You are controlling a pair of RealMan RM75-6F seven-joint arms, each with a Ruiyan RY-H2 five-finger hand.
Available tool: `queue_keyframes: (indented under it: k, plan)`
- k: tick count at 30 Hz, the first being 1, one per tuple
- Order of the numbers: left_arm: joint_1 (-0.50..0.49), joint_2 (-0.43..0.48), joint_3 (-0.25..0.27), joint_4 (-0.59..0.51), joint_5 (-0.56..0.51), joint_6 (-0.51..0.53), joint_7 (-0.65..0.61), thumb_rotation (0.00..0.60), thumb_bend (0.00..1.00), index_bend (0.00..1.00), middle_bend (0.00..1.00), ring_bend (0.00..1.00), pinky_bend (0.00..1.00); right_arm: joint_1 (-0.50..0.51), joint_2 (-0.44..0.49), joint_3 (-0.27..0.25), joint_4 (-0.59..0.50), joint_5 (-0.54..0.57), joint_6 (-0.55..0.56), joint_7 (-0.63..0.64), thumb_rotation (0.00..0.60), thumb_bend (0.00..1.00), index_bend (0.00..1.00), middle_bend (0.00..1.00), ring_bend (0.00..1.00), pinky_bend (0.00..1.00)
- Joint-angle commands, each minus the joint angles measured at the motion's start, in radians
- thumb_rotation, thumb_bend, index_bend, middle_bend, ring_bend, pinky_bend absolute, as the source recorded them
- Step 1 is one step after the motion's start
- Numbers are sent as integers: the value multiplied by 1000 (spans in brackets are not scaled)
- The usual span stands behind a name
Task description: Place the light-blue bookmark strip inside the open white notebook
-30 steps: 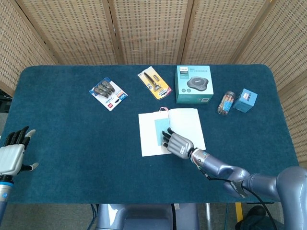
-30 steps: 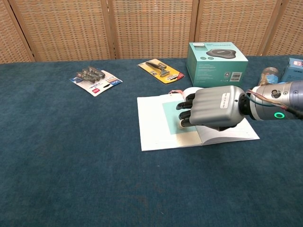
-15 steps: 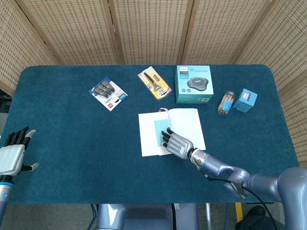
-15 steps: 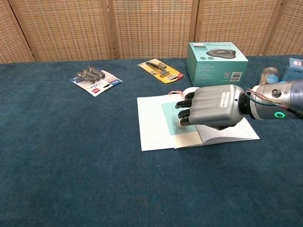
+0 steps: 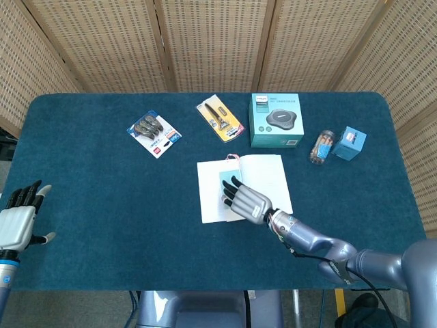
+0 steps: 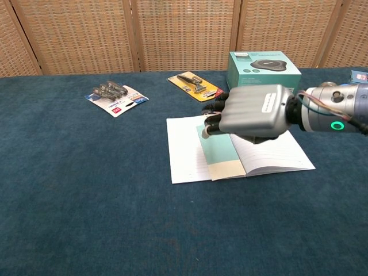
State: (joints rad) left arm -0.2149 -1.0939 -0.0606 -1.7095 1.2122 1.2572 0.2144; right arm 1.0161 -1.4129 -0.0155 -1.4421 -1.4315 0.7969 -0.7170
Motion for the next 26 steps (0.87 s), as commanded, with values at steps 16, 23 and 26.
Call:
queue_keyframes:
  k: [16,23,26]
  plan:
    - [71,14,24,-12,123,135,-75,600,0,0,0,0,0,-565,241,3,4,32,690,591,600,0,0,0,0,116]
    - [109,-20,16,-11,114,201,-51,600,0,0,0,0,0,-733,171,-7,99,72,777,763,600,0,0,0,0,32]
    - [113,-27,18,-7,129,216,-36,600,0,0,0,0,0,-771,163,-5,87,65,809,779,600,0,0,0,0,14]
